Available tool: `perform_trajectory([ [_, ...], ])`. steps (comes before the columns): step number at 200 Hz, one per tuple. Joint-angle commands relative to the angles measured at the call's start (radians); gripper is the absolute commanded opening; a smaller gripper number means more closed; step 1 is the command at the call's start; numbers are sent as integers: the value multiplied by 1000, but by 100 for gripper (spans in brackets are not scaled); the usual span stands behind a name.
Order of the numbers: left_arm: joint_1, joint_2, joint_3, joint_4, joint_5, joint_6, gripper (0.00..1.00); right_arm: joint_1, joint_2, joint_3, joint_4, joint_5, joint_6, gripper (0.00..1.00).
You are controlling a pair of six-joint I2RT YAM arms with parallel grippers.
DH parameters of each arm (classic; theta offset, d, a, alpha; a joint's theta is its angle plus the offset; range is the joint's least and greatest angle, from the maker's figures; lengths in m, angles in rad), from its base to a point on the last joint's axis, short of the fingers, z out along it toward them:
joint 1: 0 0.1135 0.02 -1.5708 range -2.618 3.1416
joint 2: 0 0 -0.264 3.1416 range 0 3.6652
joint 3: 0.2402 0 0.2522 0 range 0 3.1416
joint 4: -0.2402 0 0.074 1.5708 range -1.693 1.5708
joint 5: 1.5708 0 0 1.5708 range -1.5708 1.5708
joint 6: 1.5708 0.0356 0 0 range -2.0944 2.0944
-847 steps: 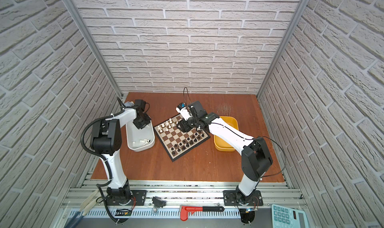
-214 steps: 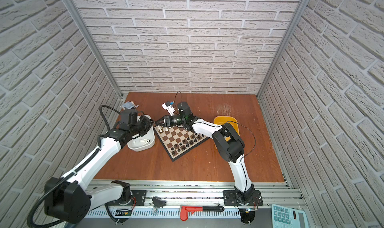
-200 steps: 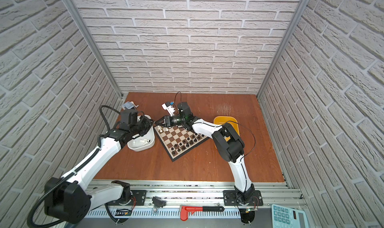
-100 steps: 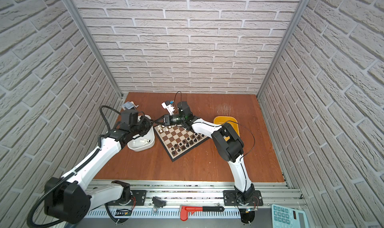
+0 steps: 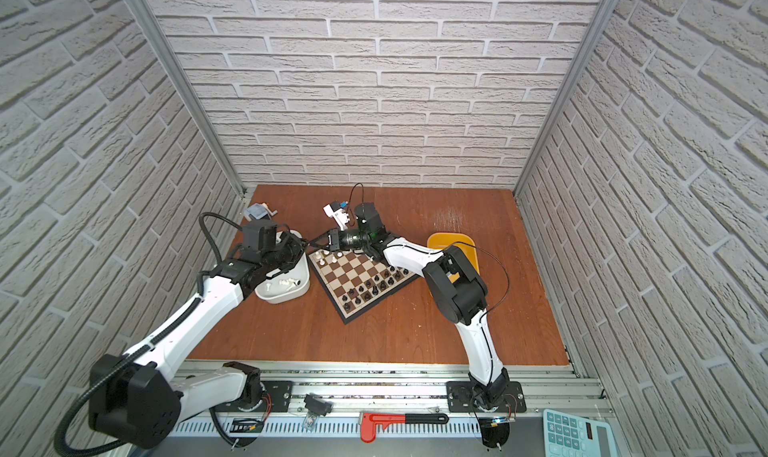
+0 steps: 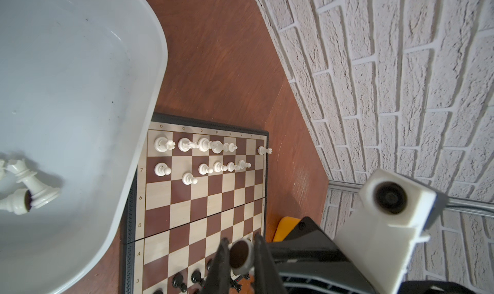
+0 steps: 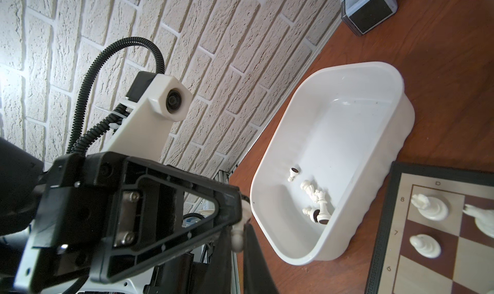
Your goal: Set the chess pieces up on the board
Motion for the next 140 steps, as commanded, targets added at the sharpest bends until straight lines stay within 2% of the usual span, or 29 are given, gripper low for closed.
perform_trajectory([
  [1, -15, 8, -18, 70, 16, -1, 8, 15, 8, -7, 75, -27, 13, 6],
  [38, -17, 14, -21, 84, 11, 14, 10, 10, 3, -13, 92, -33, 28, 6],
  [57, -16, 18, -12, 92, 5, 51, 17, 0, -7, -7, 29, -8, -18, 6],
  [68, -15, 24, 4, 95, 4, 102, 26, -11, -18, 3, -48, 17, -76, 6],
  [83, -15, 26, 37, 87, -6, 207, 44, -30, -37, 17, -153, 49, -156, 6],
  [98, -13, 25, 69, 90, 5, 321, 65, -58, -65, 25, -266, 90, -240, 6],
  [116, -13, 4, 98, 91, -1, 466, 97, -105, -111, 10, -379, 147, -331, 6],
  [140, -15, -70, 57, 135, 44, 677, 98, -168, -153, 52, -598, 262, -496, 6],
])
